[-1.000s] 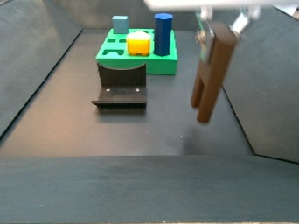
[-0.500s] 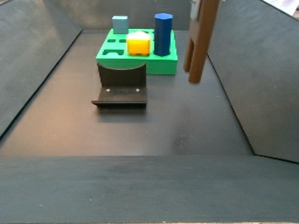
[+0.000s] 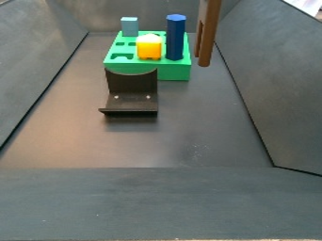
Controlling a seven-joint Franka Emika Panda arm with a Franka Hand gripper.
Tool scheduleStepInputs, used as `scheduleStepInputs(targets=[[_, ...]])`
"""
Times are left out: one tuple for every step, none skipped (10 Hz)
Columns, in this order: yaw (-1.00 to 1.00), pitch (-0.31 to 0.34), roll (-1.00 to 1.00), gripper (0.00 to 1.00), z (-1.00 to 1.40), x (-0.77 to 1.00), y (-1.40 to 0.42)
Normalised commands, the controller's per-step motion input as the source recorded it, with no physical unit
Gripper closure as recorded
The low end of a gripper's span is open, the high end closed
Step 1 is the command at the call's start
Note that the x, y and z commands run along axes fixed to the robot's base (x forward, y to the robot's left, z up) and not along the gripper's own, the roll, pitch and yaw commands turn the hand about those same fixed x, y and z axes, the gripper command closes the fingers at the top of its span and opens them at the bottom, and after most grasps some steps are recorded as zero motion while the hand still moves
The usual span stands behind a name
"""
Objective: Pick up the square-circle object. Move up. Rotate the square-circle object. Move to above the board. Insert the square-circle object.
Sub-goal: Rotate the square-circle object.
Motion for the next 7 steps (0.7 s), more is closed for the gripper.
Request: scheduleStepInputs(targets=[[-1.00, 0.011, -0.03, 1.00, -0.01, 0.00, 0.05], [-1.00, 0.012, -0.04, 1.00, -0.01, 0.01, 0.05], [-1.00, 0.013, -0.04, 1.00, -0.01, 0.01, 0.04], [-0.93, 0.017, -0.06, 1.00, 0.00, 0.01, 0.02], [-0.75, 0.016, -0.06, 1.00, 0.00, 0.01, 0.02], [-0.42, 0.015, -0.05, 1.00, 0.00, 0.01, 0.01], [-0.25, 0.015, -0.05, 1.00, 0.00, 0.01, 0.01]])
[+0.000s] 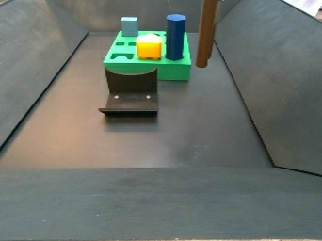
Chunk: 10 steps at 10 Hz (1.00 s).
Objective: Pick up the square-circle object. Move up. Rotate the square-circle object. Move to above the board. Insert the square-circle object.
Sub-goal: Rotate the square-circle object.
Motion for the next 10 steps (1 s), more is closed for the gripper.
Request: scheduleStepInputs(targets=[[-1.00, 0.004, -0.01, 1.00, 0.00, 0.00, -0.09], [-1.00, 0.004, -0.01, 1.00, 0.00, 0.00, -0.09], [-1.00, 0.005, -0.02, 1.00, 0.00, 0.00, -0.04], [-1.00, 0.005, -0.02, 1.00, 0.00, 0.00, -0.03], [-1.00, 0.005, -0.02, 1.00, 0.00, 0.00, -0.02], [-1.00, 0.006, -0.02, 1.00, 0.01, 0.00, -0.01], [-1.00, 0.007, -0.03, 1.00, 0.01, 0.00, -0.01], [-1.00, 0.007, -0.03, 1.00, 0.01, 0.00, 0.00], [-1.00, 0.009, -0.04, 1.00, 0.01, 0.00, 0.00], [-1.00, 0.010, -0.05, 1.00, 0.01, 0.00, 0.00]])
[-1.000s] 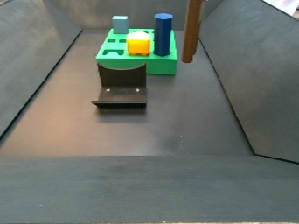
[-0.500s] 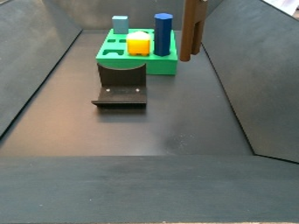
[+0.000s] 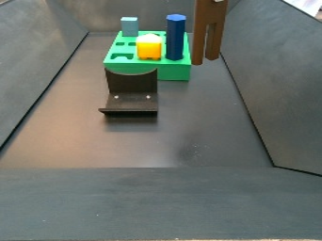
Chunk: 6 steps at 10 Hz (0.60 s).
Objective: Pick up the square-circle object. Move up. Rotate the square-circle object. Move to above the board. Insert the square-circle object.
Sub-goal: Rotate the square-circle object.
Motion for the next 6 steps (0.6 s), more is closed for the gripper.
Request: scheduleStepInputs(targets=[[-0.77, 0.011, -0.05, 1.00, 0.01, 0.00, 0.00], [-0.54, 0.011, -0.05, 1.00, 0.01, 0.00, 0.00], [-0.29, 0.010, -0.05, 1.00, 0.01, 0.00, 0.00], [-0.21, 0.010, -0.05, 1.00, 0.01, 0.00, 0.00], [-1.00, 0.007, -0.03, 1.00, 0.00, 0.00, 0.00], [-1.00, 0.007, -0.04, 1.00, 0.00, 0.00, 0.00]])
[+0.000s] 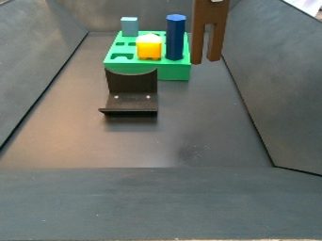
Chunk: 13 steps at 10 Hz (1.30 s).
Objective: Pick up the square-circle object. Move up. Rotate the square-circle object. Move to above the board. Insert the square-circle object.
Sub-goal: Rotate the square-circle object.
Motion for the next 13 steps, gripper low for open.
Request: scheduleStepInputs(targets=[[-1.00, 0.009, -0.05, 1.00, 0.00, 0.00, 0.00], [-0.95, 0.009, -0.05, 1.00, 0.00, 0.00, 0.00], [-0.52, 0.009, -0.05, 1.00, 0.00, 0.00, 0.00], [-0.37, 0.009, -0.05, 1.00, 0.00, 0.00, 0.00], [-0.19, 0.008, -0.25, 1.00, -1.00, 0.00, 0.00], [-0.14, 0.008, -0.25, 1.00, -1.00, 0.00, 0.00], [-0.07, -0.030, -0.23, 1.00, -1.00, 0.02, 0.01], [-0.05, -0.045, -0.20, 1.00, -1.00, 0.02, 0.01], [-0.04, -0.058, -0.19, 1.00, -1.00, 0.02, 0.01], [-0.03, -0.068, -0.18, 1.00, -1.00, 0.02, 0.02], [-0.03, -0.066, -0.18, 1.00, -1.00, 0.02, 0.02], [-0.03, -0.062, -0.17, 1.00, -0.79, 0.02, 0.02], [-0.03, -0.064, -0.17, 1.00, -0.61, 0.02, 0.02]])
